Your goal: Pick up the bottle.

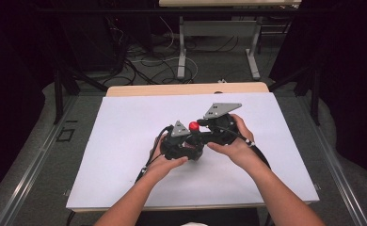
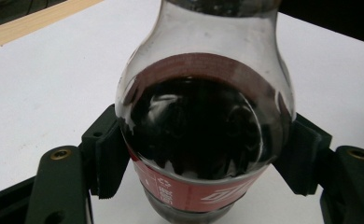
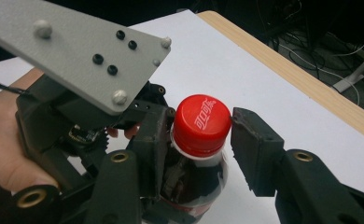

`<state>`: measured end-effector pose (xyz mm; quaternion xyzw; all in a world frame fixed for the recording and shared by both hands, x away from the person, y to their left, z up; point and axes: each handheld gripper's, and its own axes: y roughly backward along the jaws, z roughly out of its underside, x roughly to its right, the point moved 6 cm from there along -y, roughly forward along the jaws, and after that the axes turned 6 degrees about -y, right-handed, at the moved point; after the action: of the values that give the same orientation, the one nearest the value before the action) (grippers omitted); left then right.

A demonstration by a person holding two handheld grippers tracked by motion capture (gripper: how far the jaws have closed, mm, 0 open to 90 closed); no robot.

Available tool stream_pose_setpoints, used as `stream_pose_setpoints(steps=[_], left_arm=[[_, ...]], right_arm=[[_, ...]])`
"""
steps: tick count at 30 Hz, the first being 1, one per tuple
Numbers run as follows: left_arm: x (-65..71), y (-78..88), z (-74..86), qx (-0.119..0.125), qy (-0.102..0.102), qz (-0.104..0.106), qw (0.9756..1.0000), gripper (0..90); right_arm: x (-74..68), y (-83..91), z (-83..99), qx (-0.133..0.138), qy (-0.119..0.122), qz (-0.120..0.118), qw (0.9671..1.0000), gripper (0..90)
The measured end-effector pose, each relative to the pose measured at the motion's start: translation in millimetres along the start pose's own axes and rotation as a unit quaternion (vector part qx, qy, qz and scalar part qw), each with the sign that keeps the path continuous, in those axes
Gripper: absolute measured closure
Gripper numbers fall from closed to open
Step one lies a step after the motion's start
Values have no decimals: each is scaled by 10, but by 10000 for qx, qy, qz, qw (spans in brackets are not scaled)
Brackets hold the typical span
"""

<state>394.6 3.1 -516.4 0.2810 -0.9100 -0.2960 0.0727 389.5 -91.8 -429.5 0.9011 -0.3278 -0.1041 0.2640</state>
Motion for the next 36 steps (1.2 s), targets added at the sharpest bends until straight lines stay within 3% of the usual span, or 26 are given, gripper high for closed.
stream_pose_setpoints(steps=[3, 5, 8, 10, 12, 16, 17, 20, 22, 26, 33, 36], left_arm=[[13, -23, -16, 57, -16, -68, 10000, 296], [39, -35, -16, 46, -5, -5, 10000, 296], [44, -34, -16, -2, -38, -6, 10000, 296], [53, -27, -21, 26, 29, 11, 10000, 296], [35, -24, -30, 65, -43, -26, 10000, 296], [40, -13, -15, -8, -56, 27, 10000, 296], [53, -17, -16, 15, -3, 52, 10000, 296], [37, -20, -31, 85, -89, -7, 9999, 296], [35, -14, -41, 104, -57, 12, 9999, 296], [12, 8, -44, 34, -48, 11, 10000, 297], [6, -2, -46, 61, 15, -70, 10000, 296], [25, -6, -47, 70, 56, -67, 9999, 297]], right_arm=[[9, -53, 16, 5, -51, 53, 10000, 564], [7, -83, 9, 74, -114, 64, 9999, 563], [4, -105, -2, 56, -229, -2, 9997, 564], [15, -114, -18, 60, -236, -44, 9997, 580], [44, -114, -36, 42, -181, -123, 9998, 604], [75, -117, -51, -99, -138, -472, 9987, 610], [86, -117, -55, -154, -100, -591, 9981, 611], [122, -109, -71, -280, 119, -854, 9959, 611], [146, -106, -82, -278, 137, -950, 9950, 607], [133, -66, -109, -50, 129, -619, 9980, 521], [25, -3, -83, 4, -62, 11, 10000, 535], [-4, 3, -75, 76, -155, 86, 9998, 558]])
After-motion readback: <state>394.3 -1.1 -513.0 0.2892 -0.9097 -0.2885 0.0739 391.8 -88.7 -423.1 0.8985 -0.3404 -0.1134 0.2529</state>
